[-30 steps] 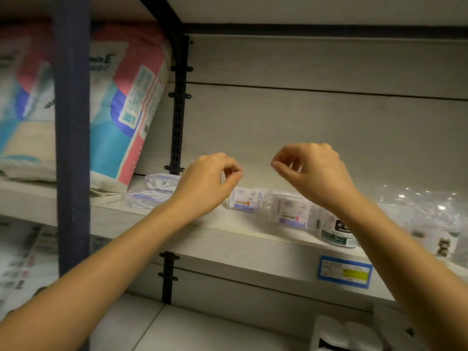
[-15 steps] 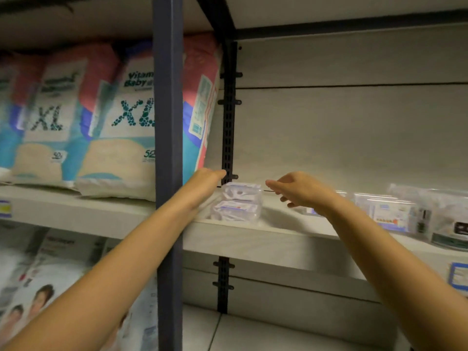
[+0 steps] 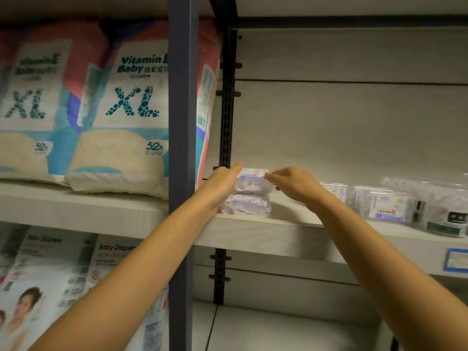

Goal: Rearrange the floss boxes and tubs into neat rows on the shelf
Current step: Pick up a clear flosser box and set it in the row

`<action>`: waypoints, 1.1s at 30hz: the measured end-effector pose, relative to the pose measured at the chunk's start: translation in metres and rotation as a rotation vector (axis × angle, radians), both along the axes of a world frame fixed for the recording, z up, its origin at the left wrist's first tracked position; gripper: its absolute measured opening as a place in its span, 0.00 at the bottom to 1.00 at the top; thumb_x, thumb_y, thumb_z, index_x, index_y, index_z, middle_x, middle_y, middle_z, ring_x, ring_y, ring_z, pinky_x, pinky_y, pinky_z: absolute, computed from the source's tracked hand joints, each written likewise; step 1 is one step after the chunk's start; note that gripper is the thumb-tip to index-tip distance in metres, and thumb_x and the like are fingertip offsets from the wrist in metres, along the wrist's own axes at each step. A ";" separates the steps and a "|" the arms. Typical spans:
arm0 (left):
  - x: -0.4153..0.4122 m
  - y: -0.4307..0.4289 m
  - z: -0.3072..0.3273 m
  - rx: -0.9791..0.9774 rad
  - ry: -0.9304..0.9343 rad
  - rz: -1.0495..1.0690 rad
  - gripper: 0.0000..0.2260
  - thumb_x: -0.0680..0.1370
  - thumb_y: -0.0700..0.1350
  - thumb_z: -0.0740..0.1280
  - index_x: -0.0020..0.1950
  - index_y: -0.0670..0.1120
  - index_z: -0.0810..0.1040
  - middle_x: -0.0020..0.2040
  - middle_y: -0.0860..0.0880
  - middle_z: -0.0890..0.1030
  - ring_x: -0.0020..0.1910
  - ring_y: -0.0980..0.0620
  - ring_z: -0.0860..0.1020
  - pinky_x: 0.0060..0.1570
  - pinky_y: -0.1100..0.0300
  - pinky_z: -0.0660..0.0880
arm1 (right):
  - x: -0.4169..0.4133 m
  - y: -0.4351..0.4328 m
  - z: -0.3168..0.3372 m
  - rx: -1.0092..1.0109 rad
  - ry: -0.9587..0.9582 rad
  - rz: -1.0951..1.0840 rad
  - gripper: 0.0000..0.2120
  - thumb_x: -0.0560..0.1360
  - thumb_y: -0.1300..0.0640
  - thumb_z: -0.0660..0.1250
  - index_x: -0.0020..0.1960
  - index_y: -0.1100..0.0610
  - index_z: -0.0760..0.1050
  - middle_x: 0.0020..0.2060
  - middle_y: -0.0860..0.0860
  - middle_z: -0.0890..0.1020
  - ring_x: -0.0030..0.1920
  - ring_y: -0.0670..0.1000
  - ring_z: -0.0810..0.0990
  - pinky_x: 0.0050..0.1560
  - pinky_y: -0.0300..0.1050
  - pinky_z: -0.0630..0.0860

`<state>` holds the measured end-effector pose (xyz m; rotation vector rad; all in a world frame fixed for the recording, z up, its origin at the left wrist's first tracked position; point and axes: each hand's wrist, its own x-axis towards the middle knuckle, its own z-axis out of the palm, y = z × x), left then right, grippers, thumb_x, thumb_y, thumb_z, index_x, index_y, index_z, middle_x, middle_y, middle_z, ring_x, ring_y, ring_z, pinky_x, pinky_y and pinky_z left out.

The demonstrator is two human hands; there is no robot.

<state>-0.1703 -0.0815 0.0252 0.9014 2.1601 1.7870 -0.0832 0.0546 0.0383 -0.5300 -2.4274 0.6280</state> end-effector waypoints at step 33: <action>0.074 0.090 0.008 -0.238 0.563 -0.108 0.14 0.77 0.40 0.63 0.63 0.44 0.71 0.60 0.49 0.75 0.48 0.54 0.74 0.41 0.67 0.69 | 0.108 0.099 0.040 0.644 -0.397 0.046 0.18 0.74 0.44 0.65 0.60 0.52 0.75 0.60 0.50 0.77 0.59 0.53 0.76 0.60 0.49 0.72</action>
